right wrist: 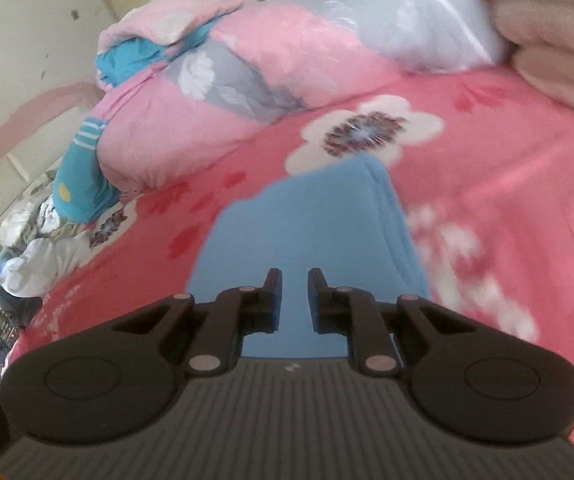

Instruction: Fold clothes

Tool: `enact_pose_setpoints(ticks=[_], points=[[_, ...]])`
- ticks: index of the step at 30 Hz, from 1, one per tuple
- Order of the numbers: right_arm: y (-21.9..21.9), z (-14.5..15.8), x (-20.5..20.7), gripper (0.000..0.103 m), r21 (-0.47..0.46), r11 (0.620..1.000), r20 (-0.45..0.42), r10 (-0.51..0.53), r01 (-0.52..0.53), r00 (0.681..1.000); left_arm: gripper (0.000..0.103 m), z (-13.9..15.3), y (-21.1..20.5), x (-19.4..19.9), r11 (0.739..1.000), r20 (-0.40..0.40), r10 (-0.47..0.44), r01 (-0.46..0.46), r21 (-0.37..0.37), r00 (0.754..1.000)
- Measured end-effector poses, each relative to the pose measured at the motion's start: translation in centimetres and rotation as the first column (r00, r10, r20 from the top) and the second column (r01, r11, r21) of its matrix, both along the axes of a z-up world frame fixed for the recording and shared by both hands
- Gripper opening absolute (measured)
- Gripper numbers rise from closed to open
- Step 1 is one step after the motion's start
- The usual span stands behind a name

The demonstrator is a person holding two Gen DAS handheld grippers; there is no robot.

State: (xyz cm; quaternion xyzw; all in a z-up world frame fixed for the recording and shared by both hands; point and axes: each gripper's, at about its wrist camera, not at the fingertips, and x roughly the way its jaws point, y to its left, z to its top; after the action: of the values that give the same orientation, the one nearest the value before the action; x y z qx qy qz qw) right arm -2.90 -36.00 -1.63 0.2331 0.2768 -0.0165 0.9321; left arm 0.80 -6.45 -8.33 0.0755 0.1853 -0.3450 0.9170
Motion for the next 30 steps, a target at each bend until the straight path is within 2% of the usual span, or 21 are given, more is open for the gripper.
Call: enact_pose_setpoints(ticks=[1,3,4,5,9,11,16,18,21,22,24,25,26,27,30], points=[[0.0,-0.8,-1.0,0.013,0.002,1.0,0.006,-0.012,0.012,1.0,0.066,-0.4,0.1,0.2,1.0,-0.029,0.013,-0.013,0.002,1.0],[-0.2,-2.3,-2.3,0.013,-0.012,0.998,-0.025,-0.06,0.06,0.998,0.066,-0.6,0.3,0.0,1.0,-0.02,0.025,-0.025,-0.011,0.999],[-0.5,-3.3,-2.6,0.013,-0.014,0.996,-0.071,-0.09,0.09,0.993,0.066,-0.5,0.4,-0.2,1.0,-0.016,0.028,-0.028,-0.004,0.999],[-1.1,-4.4,-2.6,0.006,-0.012,0.992,-0.124,-0.125,0.124,0.984,0.066,-0.4,0.4,-0.3,1.0,-0.013,0.03,-0.03,0.002,0.999],[-2.3,-4.9,-3.6,0.005,0.066,0.987,-0.088,-0.138,0.144,0.987,0.067,1.0,1.5,-0.4,0.998,-0.002,0.068,-0.068,-0.01,0.998],[-2.4,-4.0,-3.8,0.008,0.054,0.989,-0.057,-0.133,0.136,0.989,0.068,2.0,2.0,-0.3,0.996,0.022,0.081,-0.081,-0.021,0.996],[-3.6,-1.7,-1.0,0.01,0.0,0.998,0.008,-0.066,0.066,0.998,0.068,3.6,-1.2,1.3,1.0,0.092,-0.021,0.018,0.025,0.996],[-3.9,-1.5,1.5,0.01,-0.002,1.0,0.015,-0.019,0.019,1.0,0.068,3.1,-3.0,2.1,0.996,0.077,-0.076,0.072,0.046,0.994],[-4.8,-2.6,5.1,0.01,0.034,0.998,-0.012,0.046,-0.046,0.999,0.067,1.3,-4.7,3.1,0.99,0.005,-0.111,0.11,0.091,0.994],[-5.5,-3.3,5.7,0.01,0.04,0.999,-0.038,0.037,-0.036,0.999,0.066,1.1,-4.7,3.4,0.989,-0.022,-0.115,0.117,0.092,0.993],[-7.0,-4.8,6.8,0.001,0.047,0.999,-0.091,0.014,-0.01,0.996,0.067,1.0,-4.2,4.0,0.991,-0.058,-0.117,0.121,0.057,0.991],[-7.9,-5.2,6.4,0.0,0.084,0.996,-0.09,-0.002,0.01,0.996,0.067,0.9,-4.1,4.3,0.992,-0.08,-0.116,0.12,0.045,0.99],[-9.1,-5.2,6.0,0.0,0.112,0.991,-0.116,-0.067,0.08,0.991,0.067,0.8,-4.0,4.6,0.992,-0.101,-0.114,0.118,0.034,0.988],[-9.7,-4.8,5.7,0.004,0.097,0.988,-0.129,-0.103,0.116,0.986,0.068,0.6,-4.0,4.8,0.992,-0.115,-0.114,0.118,0.032,0.987],[-9.4,-2.9,6.2,0.005,0.057,0.993,-0.098,-0.094,0.1,0.991,0.069,0.6,-3.8,4.9,0.992,-0.121,-0.117,0.121,0.029,0.986]])
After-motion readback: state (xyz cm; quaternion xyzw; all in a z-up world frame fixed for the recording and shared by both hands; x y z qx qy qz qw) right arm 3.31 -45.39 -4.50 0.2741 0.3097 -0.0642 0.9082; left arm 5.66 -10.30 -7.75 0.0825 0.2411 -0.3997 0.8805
